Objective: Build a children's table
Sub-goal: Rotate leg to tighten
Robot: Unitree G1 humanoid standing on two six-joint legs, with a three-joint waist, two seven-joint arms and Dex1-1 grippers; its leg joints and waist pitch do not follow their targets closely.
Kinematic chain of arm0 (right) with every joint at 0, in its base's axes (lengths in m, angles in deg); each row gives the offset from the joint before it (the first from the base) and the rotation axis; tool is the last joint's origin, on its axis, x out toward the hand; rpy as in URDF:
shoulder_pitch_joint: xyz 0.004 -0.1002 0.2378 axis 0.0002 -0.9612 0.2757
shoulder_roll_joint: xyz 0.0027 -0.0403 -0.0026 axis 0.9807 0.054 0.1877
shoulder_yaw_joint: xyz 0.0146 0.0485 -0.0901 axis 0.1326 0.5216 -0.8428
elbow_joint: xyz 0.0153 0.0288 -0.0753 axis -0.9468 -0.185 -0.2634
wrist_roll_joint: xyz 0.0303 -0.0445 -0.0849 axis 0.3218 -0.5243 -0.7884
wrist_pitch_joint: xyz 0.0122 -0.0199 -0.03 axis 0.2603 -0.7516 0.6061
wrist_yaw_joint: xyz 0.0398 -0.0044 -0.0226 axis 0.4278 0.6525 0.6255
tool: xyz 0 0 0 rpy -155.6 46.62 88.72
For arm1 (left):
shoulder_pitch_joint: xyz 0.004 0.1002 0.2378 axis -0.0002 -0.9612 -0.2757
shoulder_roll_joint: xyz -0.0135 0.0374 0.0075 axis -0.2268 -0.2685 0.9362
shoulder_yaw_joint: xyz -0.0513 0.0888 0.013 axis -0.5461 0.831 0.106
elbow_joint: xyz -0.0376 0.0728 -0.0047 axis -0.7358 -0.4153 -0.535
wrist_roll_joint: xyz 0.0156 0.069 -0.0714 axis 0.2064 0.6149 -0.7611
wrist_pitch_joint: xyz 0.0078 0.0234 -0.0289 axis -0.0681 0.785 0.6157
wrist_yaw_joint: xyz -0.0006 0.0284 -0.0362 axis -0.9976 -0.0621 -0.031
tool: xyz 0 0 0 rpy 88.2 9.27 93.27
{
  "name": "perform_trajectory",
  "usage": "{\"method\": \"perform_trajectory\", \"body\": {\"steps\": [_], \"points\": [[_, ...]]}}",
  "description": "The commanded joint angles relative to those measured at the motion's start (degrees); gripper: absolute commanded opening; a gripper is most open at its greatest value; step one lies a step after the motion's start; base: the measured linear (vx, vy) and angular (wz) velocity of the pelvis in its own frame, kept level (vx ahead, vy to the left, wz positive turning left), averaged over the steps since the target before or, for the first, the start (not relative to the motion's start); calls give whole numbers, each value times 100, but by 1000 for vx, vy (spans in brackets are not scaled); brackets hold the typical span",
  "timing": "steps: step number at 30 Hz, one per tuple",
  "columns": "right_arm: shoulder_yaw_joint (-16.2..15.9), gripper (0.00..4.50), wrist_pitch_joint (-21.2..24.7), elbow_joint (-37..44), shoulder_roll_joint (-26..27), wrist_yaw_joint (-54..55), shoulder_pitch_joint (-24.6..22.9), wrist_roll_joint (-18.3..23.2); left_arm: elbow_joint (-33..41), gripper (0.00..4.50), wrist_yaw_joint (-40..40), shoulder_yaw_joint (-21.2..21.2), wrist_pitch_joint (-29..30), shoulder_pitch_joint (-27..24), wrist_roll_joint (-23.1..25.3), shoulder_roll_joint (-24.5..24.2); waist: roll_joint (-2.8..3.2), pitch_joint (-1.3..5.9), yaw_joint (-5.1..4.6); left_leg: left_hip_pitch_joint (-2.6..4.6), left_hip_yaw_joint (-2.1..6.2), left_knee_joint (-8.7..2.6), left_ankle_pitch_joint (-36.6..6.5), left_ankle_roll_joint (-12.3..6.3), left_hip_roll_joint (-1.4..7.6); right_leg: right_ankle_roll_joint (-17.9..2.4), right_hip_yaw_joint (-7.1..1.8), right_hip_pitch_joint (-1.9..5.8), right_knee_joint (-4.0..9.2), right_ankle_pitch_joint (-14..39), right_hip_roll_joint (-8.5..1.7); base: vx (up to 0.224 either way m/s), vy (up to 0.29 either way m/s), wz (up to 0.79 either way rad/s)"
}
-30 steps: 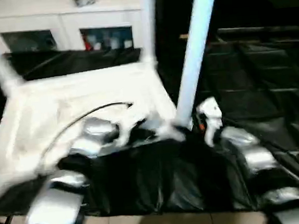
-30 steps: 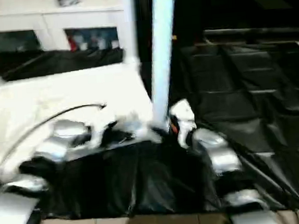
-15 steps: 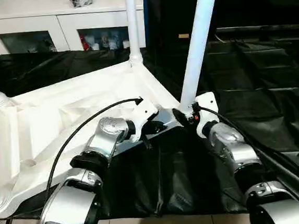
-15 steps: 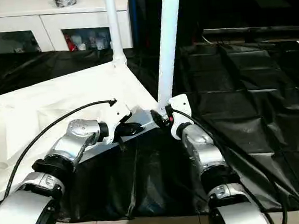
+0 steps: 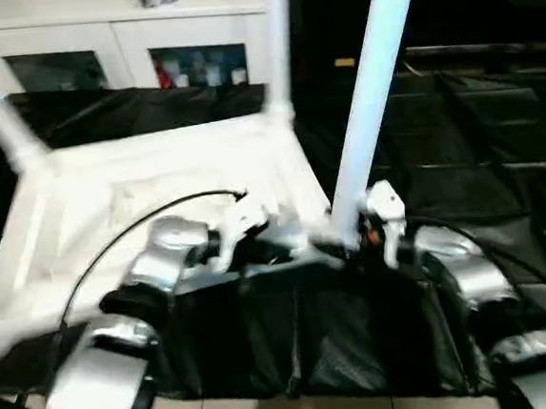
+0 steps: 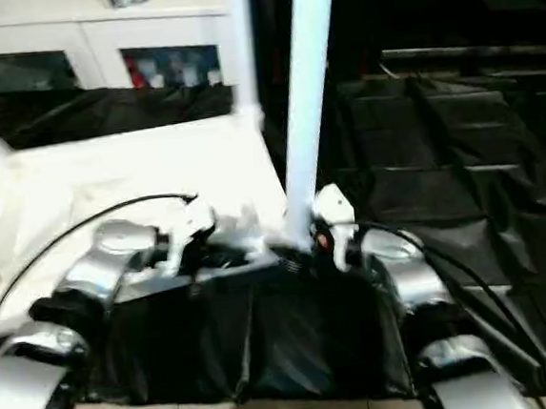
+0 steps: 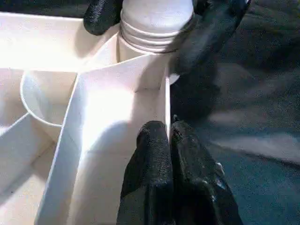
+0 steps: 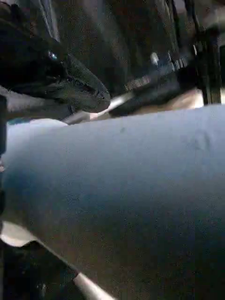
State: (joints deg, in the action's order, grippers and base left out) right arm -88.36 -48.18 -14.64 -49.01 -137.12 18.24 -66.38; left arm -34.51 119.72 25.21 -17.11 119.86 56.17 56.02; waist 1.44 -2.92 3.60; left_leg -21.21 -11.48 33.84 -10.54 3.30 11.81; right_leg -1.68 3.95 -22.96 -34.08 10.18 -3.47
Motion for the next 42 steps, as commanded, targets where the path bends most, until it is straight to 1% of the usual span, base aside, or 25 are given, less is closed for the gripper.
{"method": "perform_trajectory", "body": {"steps": [1,5,6,7,12,16,17,18,19,20,21,22,23,24,25,26,27,29,30,31,34,36,38,40,42], "points": [[-187,355,99,188,-61,-443,-20,61,74,0,200,68,-112,46,-143,6,3,367,-3,124,89,-372,-1294,-411,216,-1403,-266,275,416,1200,-459,0,0,0],[-318,329,175,268,-166,-819,-39,72,63,0,427,94,-127,48,-160,-91,4,383,15,103,96,-368,-1133,-430,215,-1436,-264,292,380,963,-461,0,0,0],[-415,317,220,323,-227,-1046,-49,65,75,0,596,127,-111,41,-169,-160,-28,392,19,94,91,-360,-1075,-459,210,-1445,-264,304,371,879,-464,0,0,0],[-420,302,227,326,-229,-1060,-49,66,77,0,612,131,-109,40,-169,-165,-18,389,31,87,92,-358,-1030,-487,207,-1446,-264,304,365,859,-470,0,0,0],[-512,280,425,411,-263,-1362,-80,98,100,0,924,193,-75,20,-140,-274,-21,377,46,97,99,-369,-1067,-457,214,-1389,-259,294,386,1096,-473,0,0,0],[-507,273,476,425,-198,-1219,-134,84,54,0,763,144,-92,36,-97,-258,-20,382,59,103,95,-366,-1065,-405,217,-1372,-263,285,386,1124,-479,0,0,0],[-395,273,524,394,-71,-915,-158,119,5,0,464,94,-76,68,-66,-186,-22,380,60,106,95,-367,-1071,-401,217,-1367,-263,282,389,1135,-478,0,0,0],[-226,272,522,258,128,-288,-137,73,-71,0,-45,44,-28,125,17,-75,-29,368,54,111,96,-375,-1076,-328,223,-1350,-267,260,391,1202,-482,0,0,0],[-226,272,522,258,128,-288,-137,73,-71,0,-45,44,-28,125,17,-75,-33,368,47,108,100,-376,-1126,-300,211,-1327,-261,268,403,1308,-488,0,0,0],[-108,272,517,162,263,148,-118,39,-119,0,-388,17,10,162,75,1,-52,360,42,119,98,-380,-1156,-259,203,-1238,-266,263,427,1506,-486,0,0,0],[-108,272,517,162,263,148,-118,39,-119,0,-388,17,10,162,75,1,-45,351,33,127,97,-380,-1203,-240,196,-1225,-263,252,436,1612,-482,0,0,0],[4,272,496,80,421,620,-103,4,-160,0,-719,-20,100,199,92,113,-49,348,25,113,105,-381,-1247,-228,183,-1144,-258,278,468,1819,-495,0,0,0],[97,272,490,-41,600,1162,-63,-66,-191,0,-1030,-42,180,232,118,239,-41,347,-6,125,107,-387,-1240,-174,194,-1112,-275,244,468,1876,-499,0,0,0],[97,272,490,-41,600,1162,-63,-66,-191,0,-1030,-42,180,232,118,239,-39,339,-33,134,114,-395,-1290,-152,189,-1107,-269,234,480,1935,-491,0,0,0],[187,272,491,-194,858,1856,-2,-148,-181,0,-1394,-54,317,260,143,449,-29,342,-41,131,129,-400,-1323,-140,179,-1084,-255,251,485,2006,-493,0,0,0],[251,272,471,-323,1119,2462,54,-218,-164,0,-1738,-62,465,283,165,668,-28,331,-79,148,132,-407,-1421,-95,172,-1032,-258,225,520,2175,-487,0,0,0],[251,272,471,-323,1119,2462,54,-218,-164,0,-1738,-62,465,283,165,668,-21,330,-96,152,131,-412,-1438,-60,186,-1033,-268,215,516,2168,-490,0,0,0],[283,272,463,-403,1316,2924,97,-291,-150,0,-2008,-65,572,300,189,836,-34,340,-120,134,134,-410,-1415,-67,170,-1042,-270,235,508,2079,-483,0,0,0],[328,271,457,-516,1656,3577,178,-395,-140,0,-2449,-35,713,315,248,1113,-23,337,-141,132,138,-412,-1410,-80,169,-1077,-275,234,506,1977,-484,0,0,0],[328,271,457,-516,1656,3577,178,-395,-140,0,-2449,-35,713,315,248,1113,-20,340,-172,129,137,-416,-1410,-71,162,-1084,-272,232,506,1932,-474,0,0,0],[313,271,375,-608,1806,3861,244,-495,-131,0,-2659,34,731,296,323,1232,-23,343,-168,121,129,-400,-1388,-177,150,-1079,-277,240,514,1892,-480,0,0,0],[287,327,288,-620,1808,3865,256,-535,-119,0,-2673,75,711,276,361,1235,-22,347,-167,117,126,-399,-1399,-225,154,-1071,-277,243,517,1854,-482,0,0,0],[299,350,106,-627,1679,3711,269,-586,-105,0,-2548,123,587,219,432,1122,-8,347,-169,109,131,-405,-1426,-234,157,-1065,-275,246,513,1859,-480,0,0,0],[303,376,-6,-598,1439,3300,267,-555,-97,0,-2313,113,465,180,426,932,-20,351,-173,101,134,-404,-1458,-262,154,-1053,-272,264,515,1845,-480,0,0,0],[284,390,-24,-580,1353,3121,263,-540,-79,0,-2188,110,382,161,403,870,-20,361,-176,88,128,-397,-1343,-321,159,-1104,-278,272,488,1631,-481,0,0,0]]}}
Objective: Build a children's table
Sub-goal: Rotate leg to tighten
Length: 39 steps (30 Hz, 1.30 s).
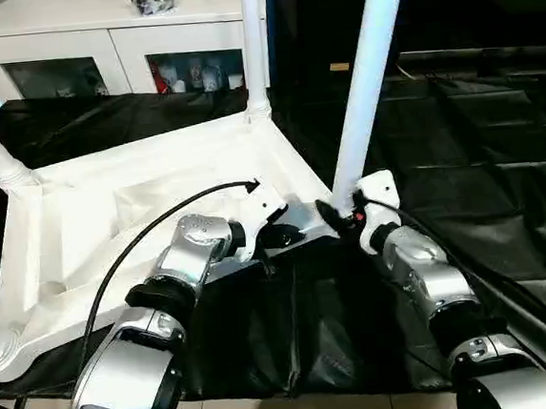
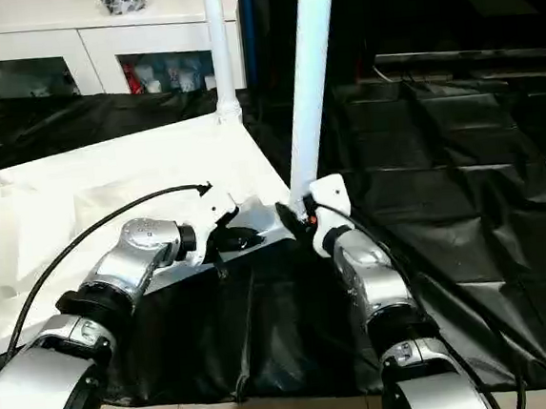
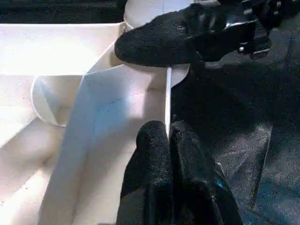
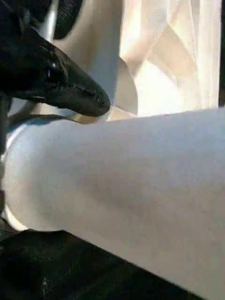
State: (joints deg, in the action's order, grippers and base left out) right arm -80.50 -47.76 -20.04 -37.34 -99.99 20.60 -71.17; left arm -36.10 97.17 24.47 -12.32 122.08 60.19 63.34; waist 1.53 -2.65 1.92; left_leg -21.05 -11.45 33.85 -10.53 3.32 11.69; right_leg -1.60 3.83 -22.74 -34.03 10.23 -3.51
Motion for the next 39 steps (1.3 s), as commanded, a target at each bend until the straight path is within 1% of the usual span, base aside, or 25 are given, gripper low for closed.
{"method": "perform_trajectory", "body": {"steps": [1,2,3,5,6,7,8,9,10,11,13,15,17,19,22,25,26,29,31,32,33,35,37,38,39], "points": [[-503,390,-67,-40,185,-592,26,-61,80,0,68,183,-97,-61,1,138,-29,334,-8,72,125,-398,-1343,-323,170,-1113,-267,249,483,1627,-477,0,0,0],[-540,397,-65,0,84,-825,12,-46,108,0,225,184,-153,-82,-26,70,-29,351,-4,61,124,-389,-1243,-351,175,-1157,-267,266,458,1437,-477,0,0,0],[-615,397,-59,64,-89,-1208,-10,-29,165,0,497,192,-270,-123,-71,-49,-47,353,1,51,120,-379,-1164,-410,166,-1217,-262,283,443,1285,-473,0,0,0],[-771,397,-129,244,-428,-2025,-89,50,277,0,1095,243,-444,-208,-157,-294,-44,362,23,25,116,-372,-1020,-508,179,-1286,-249,312,406,1025,-466,0,0,0],[-825,397,-168,309,-540,-2326,-117,98,305,0,1291,274,-509,-232,-178,-383,-48,368,36,9,93,-345,-944,-601,183,-1350,-248,315,375,800,-448,0,0,0],[-891,397,-152,440,-694,-2808,-171,216,320,0,1551,300,-577,-255,-213,-499,-31,375,46,24,87,-343,-920,-644,191,-1406,-247,303,360,670,-449,0,0,0],[-912,397,-127,490,-743,-2983,-189,266,320,0,1638,301,-582,-258,-230,-537,-37,382,50,34,78,-334,-919,-667,192,-1422,-249,300,360,620,-446,0,0,0],[-961,397,-109,576,-847,-3297,-223,312,326,0,1832,283,-568,-257,-274,-601,-53,368,56,31,74,-338,-943,-682,198,-1453,-251,293,354,633,-450,0,0,0],[-1005,397,-101,637,-936,-3562,-245,341,320,0,1982,261,-546,-249,-311,-652,-42,360,90,54,71,-341,-1011,-654,209,-1427,-250,278,375,801,-456,0,0,0],[-1048,397,-80,690,-1057,-3947,-254,372,278,0,2187,244,-556,-226,-342,-732,-70,351,104,55,75,-352,-1057,-627,208,-1405,-246,283,386,951,-449,0,0,0],[-1059,397,-48,708,-1109,-4135,-246,395,246,0,2290,253,-587,-214,-343,-779,-48,340,127,70,84,-368,-1143,-557,230,-1375,-250,260,396,1161,-459,0,0,0],[-1101,373,-7,737,-1179,-4406,-228,441,242,0,2516,276,-615,-219,-367,-859,-60,330,138,89,88,-381,-1248,-478,233,-1326,-250,245,416,1386,-464,0,0,0],[-1154,363,18,738,-1213,-4567,-202,451,262,0,2648,297,-625,-232,-380,-912,-63,328,146,94,89,-387,-1261,-414,235,-1285,-259,242,426,1509,-470,0,0,0],[-1206,338,43,748,-1242,-4690,-189,461,272,0,2737,321,-642,-239,-398,-950,-69,339,159,86,89,-381,-1177,-420,231,-1299,-266,252,408,1391,-477,0,0,0],[-1271,320,117,781,-1238,-4889,-186,501,244,0,2959,364,-664,-218,-419,-1024,-68,356,170,67,88,-368,-1002,-482,224,-1345,-263,266,376,1130,-475,0,0,0],[-1268,286,172,813,-1225,-4990,-197,533,220,0,3007,348,-673,-204,-428,-1037,-47,360,175,68,87,-364,-960,-502,225,-1391,-255,264,367,1003,-472,0,0,0],[-1267,286,204,840,-1205,-5024,-232,545,192,0,2984,329,-674,-187,-415,-1042,-52,361,173,68,85,-364,-964,-499,225,-1393,-255,266,366,992,-471,0,0,0],[-1236,270,254,865,-1151,-4944,-293,562,155,0,2838,278,-649,-161,-400,-1013,-40,355,174,76,89,-371,-1030,-463,224,-1385,-252,263,375,1081,-470,0,0,0],[-1124,269,377,880,-1026,-4509,-371,549,109,0,2481,182,-570,-126,-404,-900,-49,348,183,81,86,-371,-1082,-418,223,-1351,-257,260,398,1225,-480,0,0,0],[-1124,268,377,880,-1026,-4509,-371,549,109,0,2481,182,-570,-126,-404,-900,-48,333,181,79,91,-382,-1115,-388,221,-1328,-251,258,408,1338,-478,0,0,0],[-1028,268,451,816,-915,-4048,-385,500,45,0,2086,176,-534,-84,-315,-835,-52,334,176,79,95,-385,-1144,-372,219,-1300,-247,260,416,1426,-479,0,0,0],[-860,267,445,595,-680,-3039,-362,321,-64,0,1425,149,-390,-12,-196,-683,-48,313,153,114,100,-398,-1294,-255,220,-1208,-253,216,449,1754,-479,0,0,0],[-738,266,331,365,-478,-2156,-311,150,-101,0,977,76,-228,32,-196,-497,-62,292,84,145,131,-414,-1513,-60,192,-1005,-253,187,527,2437,-503,0,0,0],[-727,266,318,346,-461,-2092,-306,140,-102,0,945,73,-220,35,-194,-483,-62,292,84,145,131,-414,-1513,-60,192,-1005,-253,187,527,2437,-503,0,0,0],[-602,266,271,156,-281,-1378,-238,51,-115,0,572,39,-97,73,-169,-314,-59,286,67,139,136,-418,-1550,-49,184,-935,-250,188,553,2580,-501,0,0,0]]}}
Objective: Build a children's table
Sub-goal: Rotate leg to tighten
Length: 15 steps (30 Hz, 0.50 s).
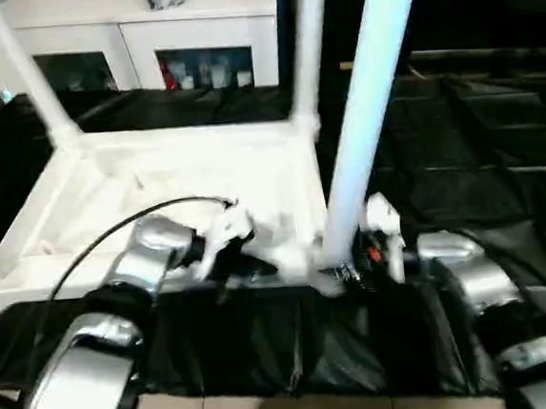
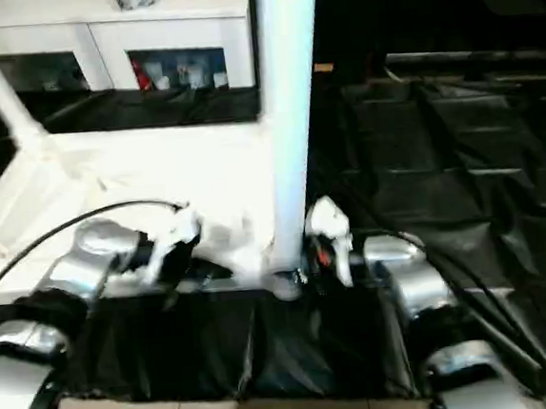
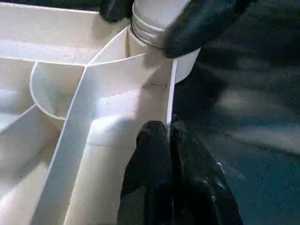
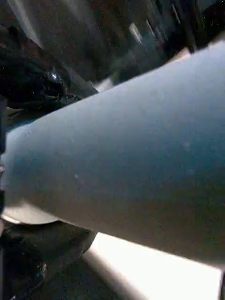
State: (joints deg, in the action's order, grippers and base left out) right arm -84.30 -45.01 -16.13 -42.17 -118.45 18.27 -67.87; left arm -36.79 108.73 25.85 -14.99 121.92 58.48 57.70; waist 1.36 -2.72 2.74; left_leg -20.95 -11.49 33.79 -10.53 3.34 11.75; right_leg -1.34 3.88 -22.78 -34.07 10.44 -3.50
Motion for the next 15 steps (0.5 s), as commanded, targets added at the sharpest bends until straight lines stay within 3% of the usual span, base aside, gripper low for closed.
{"method": "perform_trajectory", "body": {"steps": [1,2,4,6,8,10,12,15], "points": [[-144,266,11,-357,316,886,49,-311,-56,0,-811,-122,268,115,9,370,-42,291,-42,130,148,-420,-1560,-26,174,-928,-256,186,565,2609,-497,0,0,0],[-40,266,9,-591,512,1691,170,-409,-73,0,-1264,-184,466,168,2,616,-44,294,-58,130,147,-413,-1582,-34,165,-926,-247,187,567,2627,-495,0,0,0],[38,265,29,-805,739,2302,314,-447,-106,0,-1696,-208,570,215,28,864,-8,297,-105,152,151,-406,-1652,-4,153,-926,-242,155,589,2636,-480,0,0,0],[101,265,74,-929,912,2644,425,-424,-142,0,-1955,-231,611,240,31,1016,-33,304,-117,120,142,-402,-1633,-94,137,-929,-250,177,592,2502,-475,0,0,0],[80,265,88,-989,1062,2815,522,-474,-182,0,-2132,-202,588,256,59,1118,-4,325,-101,112,135,-393,-1519,-171,138,-975,-262,183,565,2240,-476,0,0,0],[35,265,-40,-1005,1176,2856,582,-556,-195,0,-2206,-145,527,253,111,1176,-23,337,-103,73,129,-394,-1389,-245,137,-1033,-259,213,528,1903,-468,0,0,0],[57,335,-112,-979,1191,2783,598,-534,-175,0,-2128,-126,486,229,115,1160,-23,341,-97,70,122,-388,-1325,-301,138,-1087,-266,226,509,1727,-471,0,0,0],[138,345,-310,-977,1074,2456,652,-397,-89,0,-1779,-98,313,129,137,952,-9,357,-93,37,130,-388,-1194,-366,144,-1119,-257,256,480,1519,-478,0,0,0]]}}
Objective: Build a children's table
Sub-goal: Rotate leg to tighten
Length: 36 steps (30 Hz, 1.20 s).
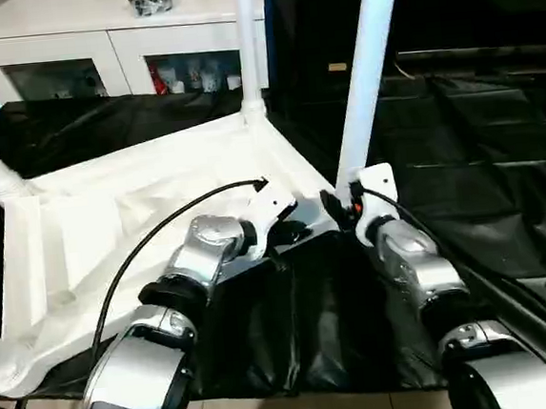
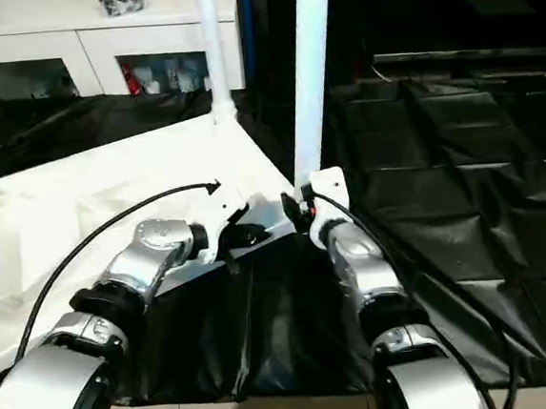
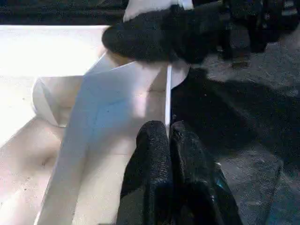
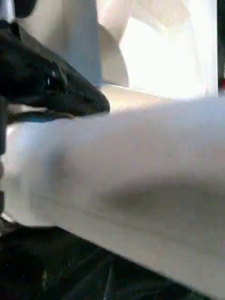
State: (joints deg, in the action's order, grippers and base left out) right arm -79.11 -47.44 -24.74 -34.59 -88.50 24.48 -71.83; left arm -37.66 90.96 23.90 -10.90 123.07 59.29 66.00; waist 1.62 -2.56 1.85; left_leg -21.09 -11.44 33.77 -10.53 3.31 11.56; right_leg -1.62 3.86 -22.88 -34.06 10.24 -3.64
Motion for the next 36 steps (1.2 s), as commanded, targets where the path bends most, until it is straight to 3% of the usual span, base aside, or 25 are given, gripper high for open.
{"method": "perform_trajectory", "body": {"steps": [1,6,8,18,19,23,24,31,36], "points": [[-423,371,-96,-163,234,-606,50,-38,13,0,109,102,-171,-4,51,53,-38,342,-8,52,122,-383,-1204,-376,163,-1108,-255,263,477,1501,-462,0,0,0],[-508,381,-246,-197,-136,-1458,61,21,91,0,760,128,-379,-75,-58,-273,-39,355,-42,30,112,-361,-1124,-485,163,-1291,-256,309,428,1131,-462,0,0,0],[-619,381,-300,37,-438,-2452,-37,178,137,0,1356,168,-604,-126,-134,-525,-37,353,-34,25,105,-355,-1112,-540,165,-1321,-246,317,428,1074,-445,0,0,0],[-1011,381,-180,744,-1166,-4994,-371,562,84,0,2603,176,-772,-134,-338,-955,-3,342,126,79,79,-359,-1149,-539,240,-1429,-253,275,390,991,-443,0,0,0],[-1082,355,-154,783,-1248,-5251,-395,561,53,0,2692,183,-794,-120,-337,-994,-4,345,136,76,80,-358,-1159,-524,236,-1442,-253,282,392,1008,-446,0,0,0],[-1259,336,-30,866,-1449,-5936,-431,561,26,0,3156,248,-837,-109,-365,-1121,-23,348,179,79,81,-356,-1125,-514,229,-1411,-255,288,401,1078,-453,0,0,0],[-1327,313,12,900,-1498,-6145,-438,525,60,0,3399,302,-833,-121,-360,-1183,-22,343,183,72,86,-360,-1113,-519,228,-1401,-253,285,399,1115,-456,0,0,0],[-1421,268,52,898,-1523,-6376,-414,531,46,0,3622,342,-874,-109,-319,-1249,-19,349,193,79,91,-363,-1100,-471,236,-1425,-248,283,391,1102,-464,0,0,0],[-1255,264,288,1039,-1363,-6165,-517,728,18,0,3355,228,-746,-101,-379,-1149,-30,351,205,84,91,-364,-1055,-465,237,-1382,-249,282,392,1140,-459,0,0,0]]}}
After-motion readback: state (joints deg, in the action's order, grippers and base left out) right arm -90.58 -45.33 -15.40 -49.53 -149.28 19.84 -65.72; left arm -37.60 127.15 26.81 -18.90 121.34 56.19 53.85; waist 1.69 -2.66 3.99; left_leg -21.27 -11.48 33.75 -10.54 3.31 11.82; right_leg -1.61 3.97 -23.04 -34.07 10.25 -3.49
